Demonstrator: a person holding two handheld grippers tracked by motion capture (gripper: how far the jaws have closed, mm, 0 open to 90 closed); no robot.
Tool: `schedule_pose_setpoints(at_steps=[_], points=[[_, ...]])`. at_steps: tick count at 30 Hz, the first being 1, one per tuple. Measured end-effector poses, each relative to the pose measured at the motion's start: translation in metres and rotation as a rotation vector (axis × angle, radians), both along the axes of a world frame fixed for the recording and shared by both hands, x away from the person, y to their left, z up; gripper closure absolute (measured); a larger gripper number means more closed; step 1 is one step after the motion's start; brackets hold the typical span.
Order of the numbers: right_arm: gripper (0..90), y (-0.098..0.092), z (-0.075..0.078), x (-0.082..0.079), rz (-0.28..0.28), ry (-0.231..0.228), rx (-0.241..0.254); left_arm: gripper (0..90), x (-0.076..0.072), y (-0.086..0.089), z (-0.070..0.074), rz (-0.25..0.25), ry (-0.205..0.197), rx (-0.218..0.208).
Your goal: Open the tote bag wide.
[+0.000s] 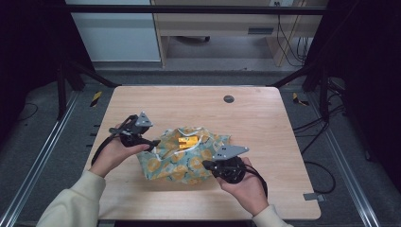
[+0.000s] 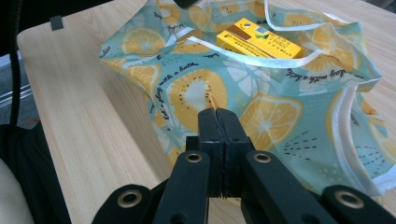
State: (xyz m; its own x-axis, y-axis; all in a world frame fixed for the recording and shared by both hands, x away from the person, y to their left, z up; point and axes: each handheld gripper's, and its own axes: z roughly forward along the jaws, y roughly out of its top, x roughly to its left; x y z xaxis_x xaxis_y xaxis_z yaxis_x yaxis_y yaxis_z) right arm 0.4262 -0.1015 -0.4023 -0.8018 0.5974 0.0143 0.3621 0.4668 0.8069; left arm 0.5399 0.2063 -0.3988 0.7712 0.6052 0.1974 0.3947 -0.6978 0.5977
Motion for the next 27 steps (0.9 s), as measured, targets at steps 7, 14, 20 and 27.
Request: schedule_pose_setpoints(at_steps=[7, 14, 20, 27], points=[[89.5, -0.001, -0.001, 0.001, 0.004, 0.004, 0.002, 39.8, 0.019, -0.025, -0.009, -0.045, 0.048, 0.023], [89.5, -0.002, -0.006, 0.002, -0.001, 0.016, 0.006, 82.7, 0.018, -0.046, -0.005, -0.09, 0.043, 0.07], [88.8, -0.007, -0.01, 0.0, -0.013, 0.021, 0.003, 90.0, -0.008, -0.036, 0.024, -0.094, -0.011, -0.042], [80.5, -0.015, -0.01, -0.003, -0.05, 0.012, -0.006, 90.0, -0.058, -0.021, 0.045, -0.173, -0.006, -0.113]])
